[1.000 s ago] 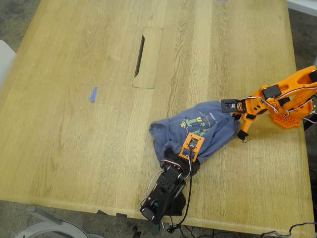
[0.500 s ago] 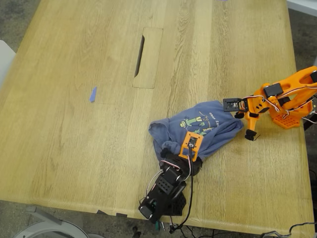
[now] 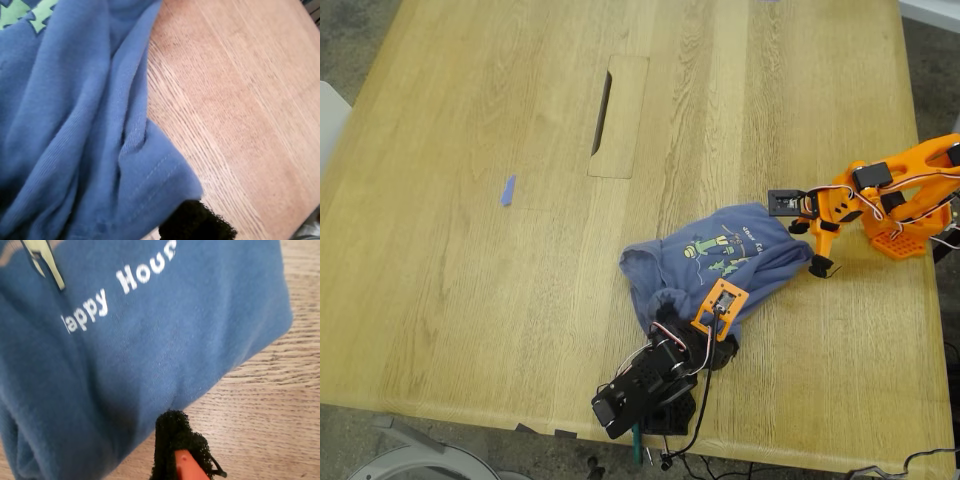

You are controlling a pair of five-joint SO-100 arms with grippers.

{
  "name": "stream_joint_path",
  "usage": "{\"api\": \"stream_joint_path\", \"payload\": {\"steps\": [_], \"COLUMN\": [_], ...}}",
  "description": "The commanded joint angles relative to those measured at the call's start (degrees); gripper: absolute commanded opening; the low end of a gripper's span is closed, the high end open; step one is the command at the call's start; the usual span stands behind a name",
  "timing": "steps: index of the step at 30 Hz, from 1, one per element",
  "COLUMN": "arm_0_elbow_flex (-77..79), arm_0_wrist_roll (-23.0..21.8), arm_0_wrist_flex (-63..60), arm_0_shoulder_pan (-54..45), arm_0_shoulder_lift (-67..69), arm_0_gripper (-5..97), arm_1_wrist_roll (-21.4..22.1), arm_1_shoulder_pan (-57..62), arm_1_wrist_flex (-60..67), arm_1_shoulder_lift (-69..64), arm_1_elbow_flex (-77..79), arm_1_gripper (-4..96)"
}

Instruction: Fold a T-shirt

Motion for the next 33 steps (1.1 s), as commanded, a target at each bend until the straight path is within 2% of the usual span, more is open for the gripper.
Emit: {"api": "stream_joint_path", "payload": {"steps": [1, 10, 20, 25, 29, 31, 33], "arm_0_elbow_flex": [-5.5, -10.3, -18.9, -18.7, -20.2, -22.2, -23.7], "arm_0_wrist_roll": [-1.0, -2.5, -4.0, -0.6, 1.3, 2.5, 3.6], "arm_0_wrist_flex": [0.9, -0.1, 0.5, -4.8, -12.9, -15.6, -18.6], "arm_0_shoulder_pan": [-2.8, -4.4, 2.9, -3.5, -8.4, -12.1, -17.1], "arm_0_shoulder_lift": [-2.5, -11.2, -23.6, -26.0, -30.1, -33.0, -35.2], "arm_0_gripper": [76, 75, 73, 68, 64, 56, 45], "arm_1_wrist_roll": [-0.2, -0.3, -0.4, -0.6, -1.1, -1.3, -1.4], "arm_1_shoulder_pan": [0.8, 1.1, 1.3, 1.2, 0.9, 0.8, 0.6], "arm_1_wrist_flex": [-1.0, -1.4, -4.0, -8.3, -10.5, -10.8, -10.9], "arm_1_shoulder_lift": [-0.5, -4.3, -9.1, -16.0, -23.1, -27.1, -30.5], "arm_1_elbow_flex": [-4.2, -10.5, -15.8, -21.9, -28.2, -32.4, -36.3], "arm_1_gripper": [70.9, 70.1, 68.8, 63.0, 54.8, 41.2, 20.3]}}
